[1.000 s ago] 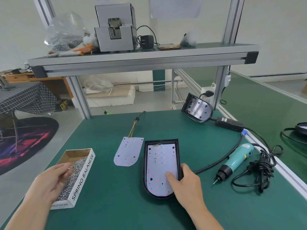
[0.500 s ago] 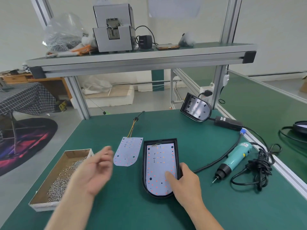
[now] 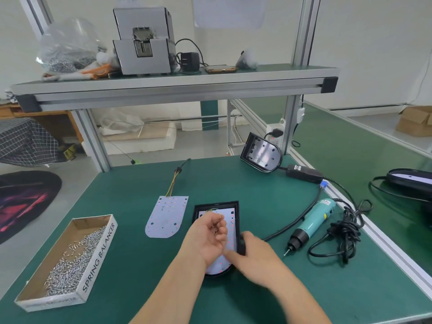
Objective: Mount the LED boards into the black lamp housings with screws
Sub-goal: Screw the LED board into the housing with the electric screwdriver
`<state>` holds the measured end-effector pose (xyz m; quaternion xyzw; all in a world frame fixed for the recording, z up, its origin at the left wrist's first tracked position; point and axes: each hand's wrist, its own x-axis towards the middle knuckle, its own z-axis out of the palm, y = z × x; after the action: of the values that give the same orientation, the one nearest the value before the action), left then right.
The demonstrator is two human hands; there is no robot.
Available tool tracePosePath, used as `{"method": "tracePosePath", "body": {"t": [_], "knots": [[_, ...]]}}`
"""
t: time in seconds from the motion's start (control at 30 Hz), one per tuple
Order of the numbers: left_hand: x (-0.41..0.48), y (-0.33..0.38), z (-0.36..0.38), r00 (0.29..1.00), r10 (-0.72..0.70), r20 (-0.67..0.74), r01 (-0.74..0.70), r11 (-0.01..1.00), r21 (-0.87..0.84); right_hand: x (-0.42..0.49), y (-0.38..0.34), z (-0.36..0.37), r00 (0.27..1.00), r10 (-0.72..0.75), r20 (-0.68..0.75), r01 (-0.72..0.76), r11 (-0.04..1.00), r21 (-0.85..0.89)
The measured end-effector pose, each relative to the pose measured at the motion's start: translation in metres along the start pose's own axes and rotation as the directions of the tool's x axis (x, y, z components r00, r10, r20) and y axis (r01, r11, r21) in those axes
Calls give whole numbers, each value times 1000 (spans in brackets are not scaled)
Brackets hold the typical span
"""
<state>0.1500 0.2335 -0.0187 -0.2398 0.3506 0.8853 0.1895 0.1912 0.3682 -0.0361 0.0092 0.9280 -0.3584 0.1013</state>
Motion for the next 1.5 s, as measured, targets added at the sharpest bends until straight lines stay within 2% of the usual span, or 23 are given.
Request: {"method": "tracePosePath", "body": {"t": [0.03,0.07,0.13,0.17,0.27,0.33,0.4,0.47,0.57,0.63,0.7,0.73,0.77,0.83,0.87,0.9,1.0,1.1,1.2,1.3,1.4,1.5], "knots": [[0,0,-1,1000,-3,-1,3,1000,-4,1,3,-15,999,6,-33,-6,1000,-15],[1,1,-1,1000,-7,1,7,1000,-12,2,7,-32,992,26,-125,-26,1000,1],[0,2,-3,1000,-15,17,16,999,-37,8,20,-65,928,103,-357,-105,994,15],[-1,2,-4,999,-20,24,21,999,-49,14,28,-80,894,166,-416,-188,982,-12],[-1,2,-7,999,-25,36,27,998,-63,35,49,-107,861,340,-379,-389,919,-59],[-1,2,-8,999,-25,41,28,997,-75,44,57,-112,850,400,-343,-431,902,-14],[0,3,-10,998,-31,47,35,995,-89,49,64,-114,822,446,-354,-463,886,40],[1,3,-11,999,-20,38,24,995,-96,51,70,-112,792,476,-382,-507,862,22],[0,2,-11,1000,1,19,1,995,-100,52,77,-105,802,444,-399,-474,880,26],[-1,1,-10,1000,11,20,-9,995,-100,51,80,-100,783,463,-415,-449,883,137],[-4,0,-10,999,22,30,-18,993,-115,50,83,-95,746,518,-418,-405,852,331],[-5,0,-9,999,30,33,-25,991,-128,48,83,-94,749,546,-376,-337,802,494],[-5,-1,-10,999,39,33,-34,989,-142,45,81,-92,779,558,-287,-248,694,676],[-5,-2,-10,998,56,37,-50,987,-151,39,75,-88,871,484,-88,-107,361,927],[-4,-3,-11,997,59,42,-52,989,-137,36,69,-86,905,422,-49,-41,203,978],[-4,-4,-11,997,60,49,-54,992,-114,33,62,-86,925,376,-59,28,89,996],[-3,-6,-11,996,56,66,-53,997,-50,26,38,-87,958,212,-193,221,-117,968],[-3,-7,-10,997,39,71,-37,999,-31,23,16,-88,968,3,-251,243,-256,936],[-4,-7,-10,997,28,71,-25,999,-45,31,-8,-86,954,-93,-284,248,-287,925],[-3,-7,-10,998,20,67,-16,998,-54,46,-33,-81,948,8,-320,311,-249,917],[-2,-8,-11,998,22,64,-19,999,-48,58,-49,-76,896,148,-418,434,-102,895],[-1,-8,-11,998,28,63,-26,999,-37,64,-64,-68,782,241,-575,578,68,813]]}}
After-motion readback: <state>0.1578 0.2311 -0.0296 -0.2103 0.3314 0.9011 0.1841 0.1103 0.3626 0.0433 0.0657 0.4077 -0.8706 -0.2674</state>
